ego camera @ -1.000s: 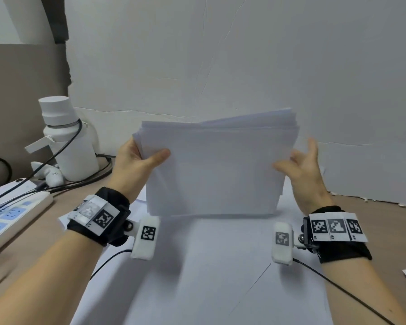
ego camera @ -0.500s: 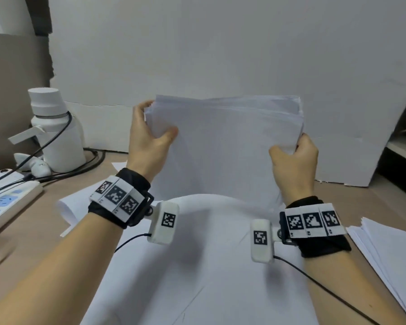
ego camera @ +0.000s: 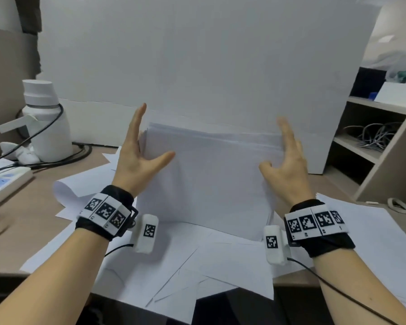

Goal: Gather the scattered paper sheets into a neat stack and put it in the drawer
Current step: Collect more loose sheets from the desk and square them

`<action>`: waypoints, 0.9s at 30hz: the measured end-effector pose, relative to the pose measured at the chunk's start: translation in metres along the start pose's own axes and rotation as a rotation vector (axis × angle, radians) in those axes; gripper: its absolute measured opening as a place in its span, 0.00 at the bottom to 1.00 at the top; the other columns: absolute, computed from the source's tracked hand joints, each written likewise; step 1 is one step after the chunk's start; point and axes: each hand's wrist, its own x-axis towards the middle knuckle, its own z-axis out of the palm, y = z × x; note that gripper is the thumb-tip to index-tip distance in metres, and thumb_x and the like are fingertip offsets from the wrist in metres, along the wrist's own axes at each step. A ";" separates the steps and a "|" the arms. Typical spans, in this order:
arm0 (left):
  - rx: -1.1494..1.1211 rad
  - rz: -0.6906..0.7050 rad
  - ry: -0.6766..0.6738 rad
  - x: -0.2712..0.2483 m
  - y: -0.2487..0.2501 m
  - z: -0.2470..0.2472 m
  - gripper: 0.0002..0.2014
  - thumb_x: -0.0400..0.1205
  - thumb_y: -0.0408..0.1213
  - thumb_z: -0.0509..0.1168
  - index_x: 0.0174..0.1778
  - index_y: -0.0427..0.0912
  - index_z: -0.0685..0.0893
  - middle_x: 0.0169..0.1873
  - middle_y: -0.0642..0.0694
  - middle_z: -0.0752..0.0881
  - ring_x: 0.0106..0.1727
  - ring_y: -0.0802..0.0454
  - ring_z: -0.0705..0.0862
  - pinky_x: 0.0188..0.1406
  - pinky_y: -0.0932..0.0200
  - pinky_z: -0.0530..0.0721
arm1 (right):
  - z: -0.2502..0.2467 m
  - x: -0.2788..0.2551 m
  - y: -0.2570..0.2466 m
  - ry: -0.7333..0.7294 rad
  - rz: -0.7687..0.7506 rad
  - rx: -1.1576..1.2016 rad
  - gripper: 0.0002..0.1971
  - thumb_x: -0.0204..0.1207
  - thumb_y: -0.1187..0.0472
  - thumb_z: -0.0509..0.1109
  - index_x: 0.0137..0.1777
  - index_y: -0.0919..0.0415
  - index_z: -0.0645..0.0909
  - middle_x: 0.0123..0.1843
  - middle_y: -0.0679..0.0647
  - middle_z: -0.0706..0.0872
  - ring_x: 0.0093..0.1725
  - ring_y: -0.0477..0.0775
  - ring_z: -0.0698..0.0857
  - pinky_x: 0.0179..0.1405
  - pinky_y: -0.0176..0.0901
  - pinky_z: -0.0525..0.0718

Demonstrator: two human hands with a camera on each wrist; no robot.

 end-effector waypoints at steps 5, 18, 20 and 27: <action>0.047 0.008 0.006 -0.010 0.004 -0.003 0.40 0.71 0.38 0.83 0.77 0.60 0.73 0.65 0.50 0.81 0.62 0.42 0.86 0.61 0.37 0.87 | 0.004 -0.014 0.007 0.128 -0.052 -0.094 0.27 0.70 0.69 0.70 0.70 0.50 0.78 0.63 0.54 0.72 0.51 0.38 0.72 0.52 0.13 0.68; -0.081 -0.082 0.101 0.018 -0.002 0.012 0.42 0.75 0.35 0.75 0.81 0.62 0.63 0.76 0.42 0.77 0.69 0.44 0.83 0.71 0.40 0.82 | 0.014 0.016 0.013 0.165 0.424 0.483 0.10 0.70 0.74 0.67 0.38 0.57 0.77 0.35 0.49 0.80 0.31 0.44 0.78 0.27 0.30 0.77; -0.075 -0.084 0.080 0.023 -0.007 0.009 0.48 0.73 0.39 0.79 0.83 0.67 0.57 0.75 0.42 0.77 0.68 0.47 0.83 0.71 0.49 0.83 | 0.013 0.017 0.017 0.170 0.384 0.496 0.14 0.70 0.74 0.67 0.54 0.61 0.79 0.49 0.53 0.86 0.43 0.44 0.86 0.43 0.38 0.86; 0.343 0.255 -0.044 0.034 -0.005 0.020 0.47 0.75 0.31 0.78 0.86 0.54 0.61 0.68 0.48 0.73 0.66 0.63 0.75 0.73 0.64 0.73 | 0.014 0.003 0.012 0.161 0.115 0.013 0.50 0.73 0.71 0.64 0.85 0.34 0.43 0.77 0.49 0.63 0.57 0.41 0.71 0.53 0.37 0.75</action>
